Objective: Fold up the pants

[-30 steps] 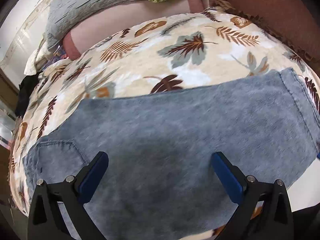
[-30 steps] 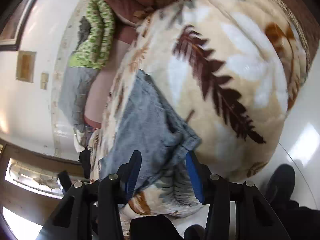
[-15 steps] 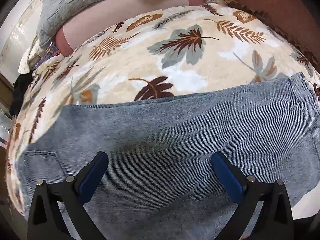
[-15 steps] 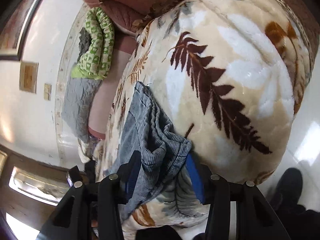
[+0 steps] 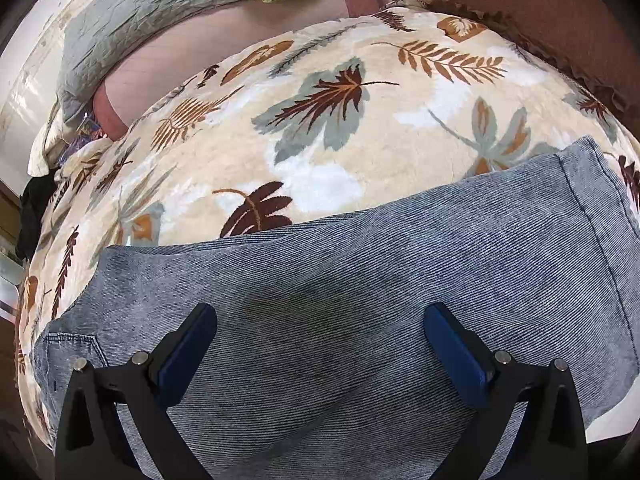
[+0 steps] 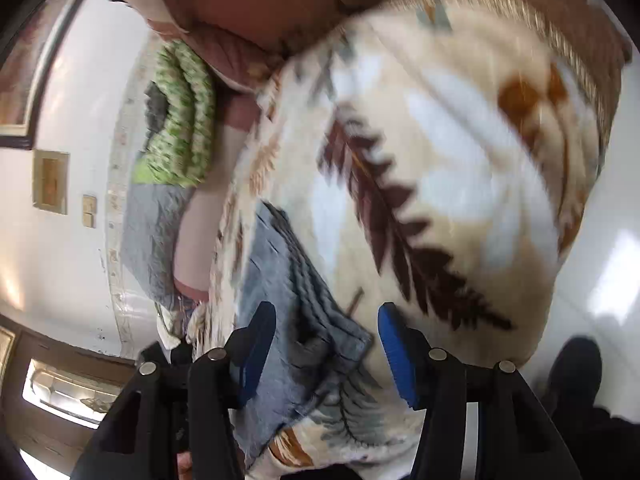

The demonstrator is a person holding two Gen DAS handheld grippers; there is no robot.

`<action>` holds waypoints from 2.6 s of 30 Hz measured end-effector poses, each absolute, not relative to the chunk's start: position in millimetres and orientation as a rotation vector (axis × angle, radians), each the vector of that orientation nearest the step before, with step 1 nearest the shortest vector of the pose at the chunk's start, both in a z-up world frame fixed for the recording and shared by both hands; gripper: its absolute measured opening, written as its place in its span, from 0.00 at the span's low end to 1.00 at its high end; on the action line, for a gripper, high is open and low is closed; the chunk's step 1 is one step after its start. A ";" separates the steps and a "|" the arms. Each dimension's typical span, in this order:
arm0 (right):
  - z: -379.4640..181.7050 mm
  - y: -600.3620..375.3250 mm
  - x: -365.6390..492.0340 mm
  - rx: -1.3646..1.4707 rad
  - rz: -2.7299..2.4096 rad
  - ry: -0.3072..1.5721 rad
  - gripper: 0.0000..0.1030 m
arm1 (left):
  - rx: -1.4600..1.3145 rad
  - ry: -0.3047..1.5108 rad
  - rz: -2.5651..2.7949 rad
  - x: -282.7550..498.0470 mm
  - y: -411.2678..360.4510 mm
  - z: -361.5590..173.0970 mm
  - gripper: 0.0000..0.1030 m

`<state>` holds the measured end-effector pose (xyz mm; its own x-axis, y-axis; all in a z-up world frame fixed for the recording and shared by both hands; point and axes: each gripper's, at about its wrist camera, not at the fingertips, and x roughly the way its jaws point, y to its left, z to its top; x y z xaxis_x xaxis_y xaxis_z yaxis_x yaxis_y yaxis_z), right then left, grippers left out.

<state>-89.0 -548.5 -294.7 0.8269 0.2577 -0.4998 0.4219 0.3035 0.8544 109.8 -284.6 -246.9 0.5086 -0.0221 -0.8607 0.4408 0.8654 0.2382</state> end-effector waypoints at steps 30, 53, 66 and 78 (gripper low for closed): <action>-270.7 -508.1 -57.6 1.081 -0.113 0.665 0.29 | 0.316 1.038 -0.204 94.3 -170.1 -221.9 1.00; -177.8 -354.6 6.6 0.610 0.037 0.723 0.29 | 0.002 1.060 -0.156 113.0 -50.8 -189.0 1.00; -235.8 -238.3 30.7 0.468 0.276 0.976 0.67 | -0.057 1.075 -0.090 117.4 -5.1 -194.2 1.00; -220.6 -326.6 4.9 0.470 0.126 0.846 0.24 | 0.219 0.985 -0.180 125.5 -128.4 -190.7 1.00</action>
